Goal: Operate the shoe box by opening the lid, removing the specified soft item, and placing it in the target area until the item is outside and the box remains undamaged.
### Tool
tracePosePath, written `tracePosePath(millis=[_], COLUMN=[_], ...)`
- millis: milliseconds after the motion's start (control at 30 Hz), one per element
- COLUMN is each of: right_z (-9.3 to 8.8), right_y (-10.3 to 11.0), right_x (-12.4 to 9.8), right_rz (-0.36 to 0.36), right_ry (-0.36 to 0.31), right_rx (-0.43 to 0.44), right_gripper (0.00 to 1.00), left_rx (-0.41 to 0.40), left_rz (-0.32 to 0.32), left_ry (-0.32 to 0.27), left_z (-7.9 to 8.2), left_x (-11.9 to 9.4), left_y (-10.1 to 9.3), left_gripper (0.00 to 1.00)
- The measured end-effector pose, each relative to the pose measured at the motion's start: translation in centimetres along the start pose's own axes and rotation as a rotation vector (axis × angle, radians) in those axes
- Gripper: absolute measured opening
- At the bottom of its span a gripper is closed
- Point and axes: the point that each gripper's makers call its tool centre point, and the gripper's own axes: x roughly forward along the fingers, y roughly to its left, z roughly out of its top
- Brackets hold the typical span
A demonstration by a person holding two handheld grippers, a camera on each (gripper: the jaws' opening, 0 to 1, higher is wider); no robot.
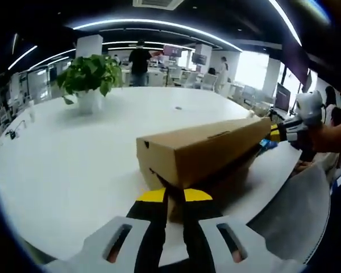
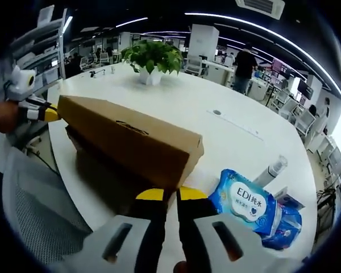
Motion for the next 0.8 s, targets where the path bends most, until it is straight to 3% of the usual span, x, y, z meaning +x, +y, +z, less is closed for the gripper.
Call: tracePosePath(millis=[300, 800], right_z=[-1.4, -4.5], right_y=[0.7, 1.4], right_x=[0.5, 2.1], right_rz=[0.016, 0.048], right_ry=[0.035, 0.125], right_rx=[-0.027, -0.026], right_gripper=[0.06, 0.06], left_rx=[-0.001, -0.013], left_rz=[0.002, -0.004], left_ry=[0.034, 0.134], left_z=[-1.3, -4.8], left_x=[0.4, 2.2], left_y=[0.3, 0.7], left_gripper=[0.06, 0.07])
